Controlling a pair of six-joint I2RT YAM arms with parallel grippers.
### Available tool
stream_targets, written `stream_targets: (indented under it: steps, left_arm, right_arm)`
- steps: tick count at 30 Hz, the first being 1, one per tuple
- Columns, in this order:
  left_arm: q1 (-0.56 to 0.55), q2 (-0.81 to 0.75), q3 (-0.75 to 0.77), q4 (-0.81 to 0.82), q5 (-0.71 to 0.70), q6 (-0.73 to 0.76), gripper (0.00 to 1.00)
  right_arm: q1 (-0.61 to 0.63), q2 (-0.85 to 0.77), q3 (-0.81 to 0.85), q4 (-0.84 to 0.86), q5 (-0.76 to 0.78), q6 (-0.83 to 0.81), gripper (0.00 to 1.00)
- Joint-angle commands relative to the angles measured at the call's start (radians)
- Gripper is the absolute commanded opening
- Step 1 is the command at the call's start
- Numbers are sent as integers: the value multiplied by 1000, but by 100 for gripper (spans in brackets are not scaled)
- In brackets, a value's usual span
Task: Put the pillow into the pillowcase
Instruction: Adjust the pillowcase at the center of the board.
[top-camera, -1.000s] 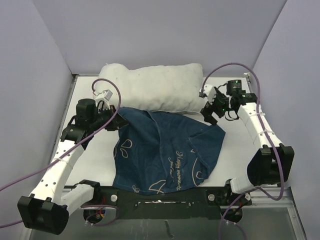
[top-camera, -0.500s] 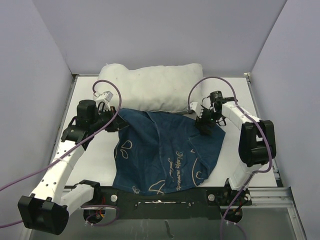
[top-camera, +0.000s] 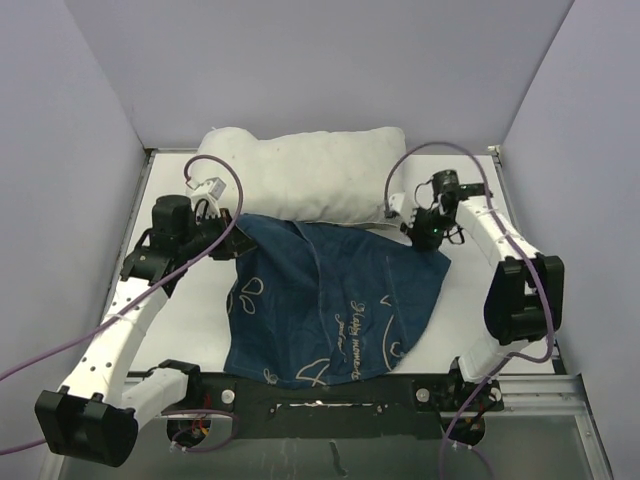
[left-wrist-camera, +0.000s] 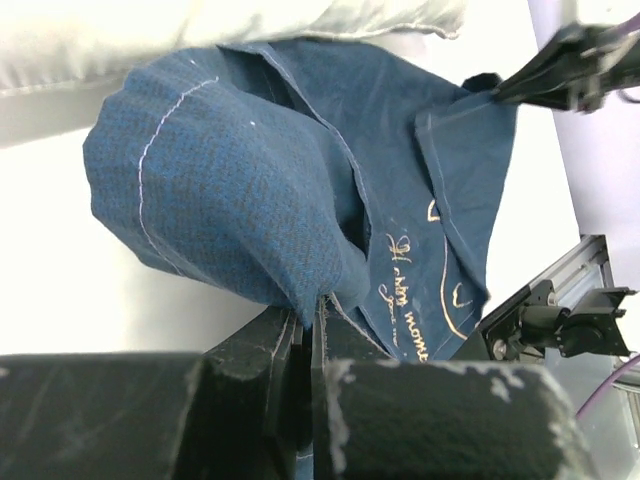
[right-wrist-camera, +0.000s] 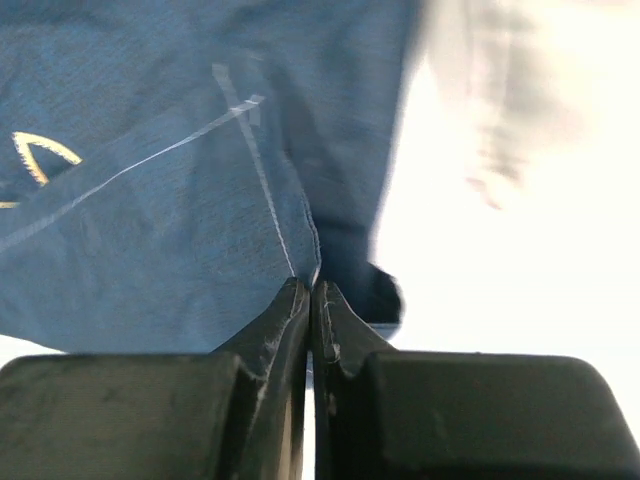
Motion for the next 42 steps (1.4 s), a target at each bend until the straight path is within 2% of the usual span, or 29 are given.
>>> stream_targets:
  steps: [1, 4, 7, 9, 12, 14, 17, 20, 24, 26, 29, 32, 38, 42]
  left_arm:
    - [21, 20, 162, 48, -52, 33, 0]
    - [74, 69, 272, 111, -79, 1, 0]
    - [159, 135, 440, 136, -43, -62, 0]
    - [191, 145, 561, 143, -23, -81, 0]
    - [195, 116, 631, 152, -30, -71, 0]
    - [195, 87, 601, 161, -11, -79, 0]
    - [192, 77, 480, 168, 77, -104, 0]
    - [179, 134, 387, 63, 149, -59, 0]
    - [124, 249, 319, -60, 190, 27, 0]
    - [76, 314, 316, -96, 173, 61, 0]
    - [19, 377, 341, -121, 126, 87, 0]
    - [-4, 385, 377, -114, 112, 85, 0]
    - [-33, 245, 477, -32, 116, 39, 0]
    - [-95, 162, 576, 15, 141, -10, 0]
  right_arm:
    - [-65, -181, 279, -2, -50, 21, 0]
    - [-96, -189, 528, 51, -82, 110, 0]
    - [-146, -187, 781, 111, -146, 227, 0]
    - [-203, -219, 844, 182, -194, 274, 0]
    - [-366, -285, 838, 259, -315, 326, 0]
    - [-476, -332, 747, 252, -406, 296, 0]
    - [-633, -447, 444, 220, -532, 136, 0]
    - [-756, -497, 176, 62, -552, -139, 0]
    - [-892, -485, -94, -183, -540, -546, 0]
    - [-930, -474, -174, -210, -489, -606, 0]
    - [-981, -460, -236, -156, -449, -608, 0]
    - [-1028, -440, -211, -121, -454, -560, 0]
    - [-1100, -395, -74, -192, -528, -556, 0]
    - [-1106, -398, -75, -217, -522, -605, 0]
